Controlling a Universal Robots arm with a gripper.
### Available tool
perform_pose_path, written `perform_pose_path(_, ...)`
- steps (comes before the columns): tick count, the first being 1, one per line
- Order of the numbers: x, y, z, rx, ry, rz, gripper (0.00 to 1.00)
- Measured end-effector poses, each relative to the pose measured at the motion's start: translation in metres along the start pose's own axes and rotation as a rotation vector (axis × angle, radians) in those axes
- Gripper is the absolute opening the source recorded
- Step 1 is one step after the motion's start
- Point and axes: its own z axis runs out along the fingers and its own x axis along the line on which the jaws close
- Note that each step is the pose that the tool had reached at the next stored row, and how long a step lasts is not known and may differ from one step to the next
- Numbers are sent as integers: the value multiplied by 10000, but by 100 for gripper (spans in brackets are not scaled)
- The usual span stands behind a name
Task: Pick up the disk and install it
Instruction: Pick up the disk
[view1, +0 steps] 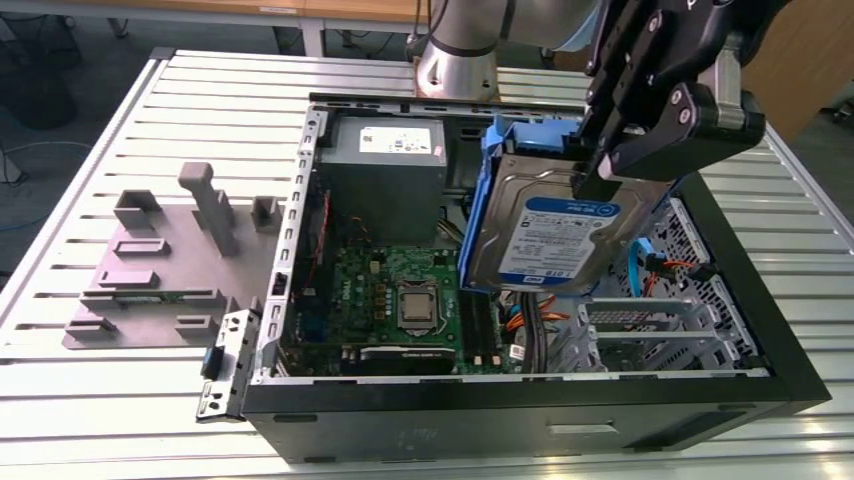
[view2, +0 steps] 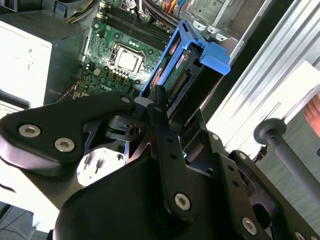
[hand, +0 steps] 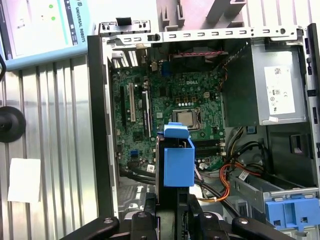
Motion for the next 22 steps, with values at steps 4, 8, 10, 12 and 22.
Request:
perform_pose_path(4,-7,-68,-2,0,-3,0,35)
perform_pose_path(8,-15,-145,-6,0,-2,0,35)
perform_pose_path(10,-19,-184,-8,0,-2,1,35)
perform_pose_path(12,-24,-226,-11,0,-1,1,35)
perform_pose_path(22,-49,-472,-22,-5,1,-21,35)
